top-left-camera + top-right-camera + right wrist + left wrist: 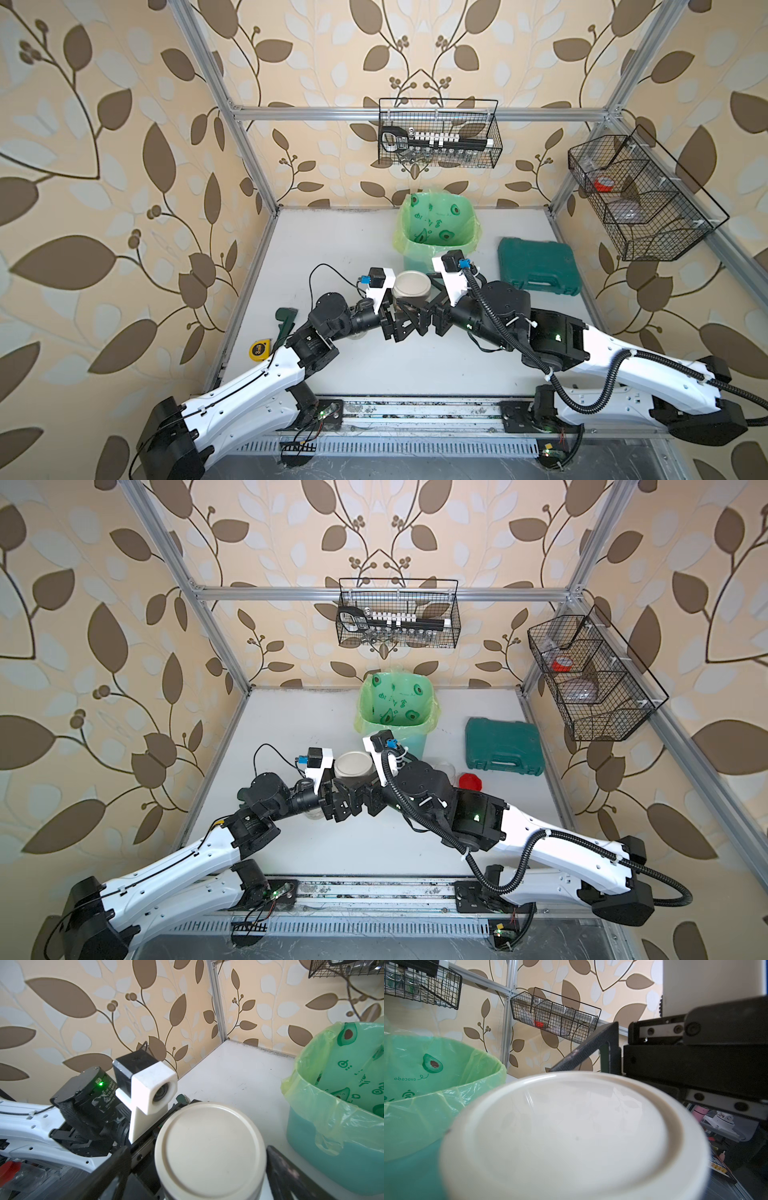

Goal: Empty moldy peanuts from jars
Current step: Unscrew the lid from the jar.

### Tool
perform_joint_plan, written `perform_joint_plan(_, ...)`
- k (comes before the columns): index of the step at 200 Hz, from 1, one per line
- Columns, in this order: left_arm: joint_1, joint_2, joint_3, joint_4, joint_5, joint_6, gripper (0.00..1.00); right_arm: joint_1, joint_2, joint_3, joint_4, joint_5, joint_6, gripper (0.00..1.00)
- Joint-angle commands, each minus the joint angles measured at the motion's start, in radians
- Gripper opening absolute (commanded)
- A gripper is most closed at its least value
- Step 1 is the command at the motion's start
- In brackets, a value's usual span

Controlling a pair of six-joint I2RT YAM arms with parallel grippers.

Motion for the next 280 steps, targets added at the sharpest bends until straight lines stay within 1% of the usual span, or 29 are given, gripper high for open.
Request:
perform_joint_plan(1,0.0,-0.008,0.007,0.135,-0.011,0.018,0.0,-0.013,0.004,0.027,-0.015,-0.014,0.014,0.99)
perform_joint_plan(20,0.0,-0.018,0.006,0.136,-0.014,0.016,0.0,-0.044,-0.016,0.001,-0.011,-0.035,0.029,0.99)
perform_joint_plan(50,0.001,-0.034,0.01,0.12,-0.029,0.012,0.0,-0.06,-0.069,-0.054,0.001,-0.043,0.039,0.99)
perform_joint_plan(106,0.0,-0.039,0.01,0.13,-0.043,0.011,0.0,-0.068,-0.157,-0.121,-0.031,-0.01,0.052,0.99)
perform_joint_plan(137,0.0,-0.023,0.011,0.13,-0.04,0.011,0.0,-0.096,-0.225,-0.152,-0.059,-0.002,0.06,0.99)
perform_joint_plan(165,0.001,-0.022,0.011,0.101,-0.064,0.026,0.0,-0.103,-0.256,-0.134,-0.084,-0.03,0.052,0.99)
perform_joint_plan(187,0.001,-0.027,0.017,0.066,-0.075,0.044,0.0,-0.102,-0.238,-0.095,-0.108,-0.077,0.051,0.99)
perform_joint_plan(216,0.0,-0.036,0.013,0.046,-0.09,0.062,0.0,-0.093,-0.159,-0.03,-0.122,-0.133,0.04,0.99)
perform_joint_plan(256,0.001,0.013,0.021,0.057,-0.073,0.059,0.0,-0.041,-0.074,0.036,-0.11,-0.132,-0.001,0.99)
perform_joint_plan(280,0.0,0.017,0.023,0.058,-0.068,0.052,0.0,-0.038,-0.092,0.017,-0.076,-0.134,-0.01,0.99)
